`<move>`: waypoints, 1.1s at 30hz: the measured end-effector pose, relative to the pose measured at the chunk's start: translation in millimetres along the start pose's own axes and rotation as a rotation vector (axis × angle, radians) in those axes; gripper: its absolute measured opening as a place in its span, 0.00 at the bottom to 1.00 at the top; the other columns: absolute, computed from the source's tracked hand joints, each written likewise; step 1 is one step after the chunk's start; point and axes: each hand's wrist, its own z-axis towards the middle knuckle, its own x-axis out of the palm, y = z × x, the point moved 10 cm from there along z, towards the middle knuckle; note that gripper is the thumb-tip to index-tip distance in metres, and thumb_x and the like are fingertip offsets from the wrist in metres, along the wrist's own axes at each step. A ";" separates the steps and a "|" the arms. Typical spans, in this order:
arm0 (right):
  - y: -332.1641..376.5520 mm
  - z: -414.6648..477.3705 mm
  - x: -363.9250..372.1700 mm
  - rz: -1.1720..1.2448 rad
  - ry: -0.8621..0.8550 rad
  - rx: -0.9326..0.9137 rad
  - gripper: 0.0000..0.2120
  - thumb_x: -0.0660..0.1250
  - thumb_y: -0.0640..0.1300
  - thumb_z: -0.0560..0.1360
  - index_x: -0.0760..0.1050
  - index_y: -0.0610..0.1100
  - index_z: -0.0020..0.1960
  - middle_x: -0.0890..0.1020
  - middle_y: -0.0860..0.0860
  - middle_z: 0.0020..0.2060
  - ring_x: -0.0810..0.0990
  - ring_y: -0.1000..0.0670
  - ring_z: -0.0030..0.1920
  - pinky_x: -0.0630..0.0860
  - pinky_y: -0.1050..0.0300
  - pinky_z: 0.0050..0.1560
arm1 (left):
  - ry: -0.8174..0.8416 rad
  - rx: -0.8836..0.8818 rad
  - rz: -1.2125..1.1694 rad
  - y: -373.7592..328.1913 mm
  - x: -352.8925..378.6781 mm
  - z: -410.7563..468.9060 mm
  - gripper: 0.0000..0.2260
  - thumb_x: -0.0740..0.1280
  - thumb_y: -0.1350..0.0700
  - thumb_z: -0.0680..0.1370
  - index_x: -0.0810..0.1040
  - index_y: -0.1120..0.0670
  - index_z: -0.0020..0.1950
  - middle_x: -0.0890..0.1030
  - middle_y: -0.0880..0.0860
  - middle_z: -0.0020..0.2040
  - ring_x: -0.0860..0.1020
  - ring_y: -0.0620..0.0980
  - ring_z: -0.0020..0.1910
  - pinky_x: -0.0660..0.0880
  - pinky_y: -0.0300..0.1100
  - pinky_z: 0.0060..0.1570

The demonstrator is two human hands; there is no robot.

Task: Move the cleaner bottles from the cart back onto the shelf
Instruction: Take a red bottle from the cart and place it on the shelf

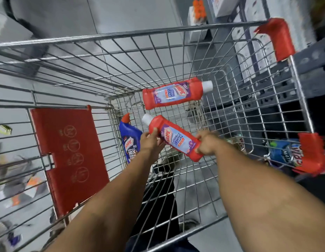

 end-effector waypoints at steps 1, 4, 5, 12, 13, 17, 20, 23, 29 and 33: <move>-1.7 -6.7 -2.2 0.017 -0.033 -0.017 0.18 0.70 0.33 0.69 0.76 0.41 0.59 0.82 0.44 0.53 0.80 0.45 0.49 0.80 0.56 0.49 | 0.007 0.033 -0.011 -3.1 1.4 -5.7 0.20 0.63 0.55 0.79 0.63 0.61 0.68 0.75 0.66 0.65 0.78 0.63 0.60 0.79 0.53 0.54; 8.4 -18.9 -19.5 0.055 -0.112 -0.102 0.20 0.72 0.36 0.67 0.76 0.42 0.58 0.81 0.44 0.51 0.80 0.44 0.49 0.78 0.52 0.56 | 0.046 0.104 -0.093 -16.2 8.2 -18.0 0.19 0.64 0.54 0.79 0.65 0.55 0.68 0.76 0.60 0.65 0.78 0.60 0.60 0.77 0.55 0.58; 13.8 -29.9 -29.3 0.055 -0.154 -0.139 0.20 0.72 0.37 0.67 0.75 0.42 0.59 0.81 0.44 0.49 0.79 0.45 0.47 0.77 0.53 0.55 | 0.080 0.141 -0.108 -23.8 11.5 -28.1 0.19 0.64 0.53 0.78 0.65 0.54 0.67 0.77 0.59 0.64 0.78 0.59 0.61 0.74 0.57 0.62; 21.0 -152.8 -66.6 0.217 -0.347 -0.401 0.24 0.72 0.36 0.69 0.71 0.42 0.63 0.80 0.44 0.56 0.78 0.48 0.51 0.74 0.56 0.56 | 0.318 0.505 0.036 -102.8 39.4 -176.4 0.02 0.64 0.54 0.78 0.75 0.52 0.48 0.80 0.51 0.39 0.78 0.48 0.38 0.76 0.42 0.42; 18.5 -176.1 -71.7 0.276 -0.385 -0.450 0.25 0.72 0.36 0.69 0.71 0.42 0.64 0.80 0.45 0.56 0.78 0.50 0.50 0.73 0.58 0.54 | 0.361 0.579 0.086 -113.3 46.5 -207.2 0.04 0.64 0.55 0.78 0.76 0.53 0.45 0.82 0.50 0.36 0.79 0.47 0.36 0.78 0.41 0.38; -8.8 -291.9 -77.6 0.500 -0.577 -0.691 0.25 0.71 0.31 0.70 0.69 0.39 0.65 0.77 0.45 0.56 0.74 0.52 0.54 0.70 0.59 0.54 | 0.572 0.911 0.311 -125.6 78.8 -359.9 0.05 0.68 0.54 0.75 0.81 0.51 0.41 0.83 0.45 0.34 0.80 0.44 0.33 0.78 0.40 0.39; -40.7 -363.8 -67.2 0.643 -0.672 -0.829 0.27 0.69 0.31 0.70 0.68 0.42 0.67 0.78 0.48 0.55 0.77 0.53 0.54 0.75 0.56 0.58 | 0.735 1.091 0.398 -106.9 100.1 -463.9 0.02 0.69 0.54 0.73 0.78 0.50 0.45 0.81 0.45 0.33 0.79 0.43 0.32 0.78 0.42 0.39; -83.6 -423.5 -43.5 0.775 -0.744 -0.901 0.28 0.69 0.33 0.71 0.68 0.45 0.68 0.80 0.50 0.57 0.80 0.55 0.53 0.76 0.53 0.60 | 0.888 1.193 0.472 -63.2 120.6 -547.4 0.09 0.69 0.57 0.74 0.74 0.56 0.52 0.81 0.45 0.30 0.78 0.41 0.28 0.78 0.39 0.32; -220.3 -511.4 44.4 0.996 -1.109 -0.857 0.23 0.69 0.38 0.70 0.71 0.54 0.61 0.81 0.50 0.57 0.81 0.50 0.56 0.76 0.45 0.62 | 1.214 1.269 0.695 89.8 159.5 -654.0 0.04 0.68 0.60 0.74 0.76 0.52 0.46 0.83 0.43 0.30 0.79 0.37 0.28 0.75 0.32 0.27; -334.6 -551.6 116.6 1.103 -1.379 -0.649 0.22 0.69 0.46 0.68 0.71 0.65 0.57 0.83 0.60 0.52 0.81 0.56 0.54 0.77 0.54 0.58 | 1.521 1.138 0.844 220.4 183.8 -691.0 0.09 0.70 0.58 0.70 0.77 0.49 0.47 0.84 0.41 0.34 0.80 0.36 0.34 0.78 0.31 0.32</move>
